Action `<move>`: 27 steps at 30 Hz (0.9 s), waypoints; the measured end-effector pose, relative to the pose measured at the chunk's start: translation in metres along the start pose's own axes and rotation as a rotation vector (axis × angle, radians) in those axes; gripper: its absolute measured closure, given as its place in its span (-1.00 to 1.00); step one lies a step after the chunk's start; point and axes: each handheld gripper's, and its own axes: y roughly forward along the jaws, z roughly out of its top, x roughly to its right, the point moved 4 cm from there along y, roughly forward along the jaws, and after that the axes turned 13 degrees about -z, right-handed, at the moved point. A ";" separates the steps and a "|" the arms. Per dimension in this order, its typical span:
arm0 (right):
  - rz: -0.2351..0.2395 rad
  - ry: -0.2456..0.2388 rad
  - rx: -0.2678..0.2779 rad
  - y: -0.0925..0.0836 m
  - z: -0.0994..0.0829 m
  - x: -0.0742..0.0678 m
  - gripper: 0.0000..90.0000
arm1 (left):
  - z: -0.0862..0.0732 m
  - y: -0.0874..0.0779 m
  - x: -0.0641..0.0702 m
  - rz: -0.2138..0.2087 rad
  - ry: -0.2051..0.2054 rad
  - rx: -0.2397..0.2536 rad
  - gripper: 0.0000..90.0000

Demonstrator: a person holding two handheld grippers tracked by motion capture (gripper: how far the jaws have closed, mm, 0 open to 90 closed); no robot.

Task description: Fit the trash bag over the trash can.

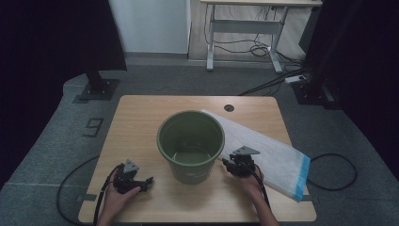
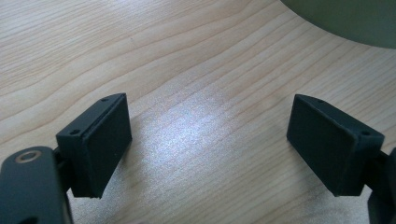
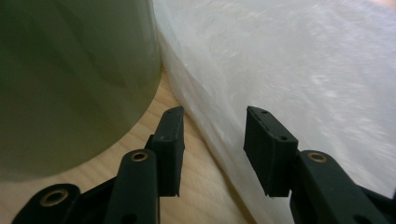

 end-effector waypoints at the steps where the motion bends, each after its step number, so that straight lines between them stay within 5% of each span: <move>1: -0.001 -0.002 -0.006 0.002 0.000 -0.002 0.33 | 0.000 0.000 0.000 0.000 0.000 -0.001 -0.70; 5: -0.022 -0.035 -0.018 0.009 -0.005 -0.008 0.43 | 0.000 0.000 -0.001 -0.001 0.001 -0.001 -0.70; 11: -0.042 -0.019 -0.020 0.002 -0.012 0.003 0.96 | 0.001 0.001 -0.001 0.002 -0.002 -0.001 -0.71; 19: -0.051 -0.044 -0.008 -0.024 -0.034 0.016 0.98 | 0.001 0.001 -0.001 0.002 -0.003 0.000 -0.70; 26: -0.033 -0.011 -0.007 -0.048 -0.053 0.031 0.97 | 0.001 0.001 -0.001 0.005 -0.006 0.000 -0.71; 27: -0.024 0.000 0.001 -0.049 -0.052 0.031 0.81 | 0.001 0.001 -0.001 0.006 -0.007 0.000 -0.71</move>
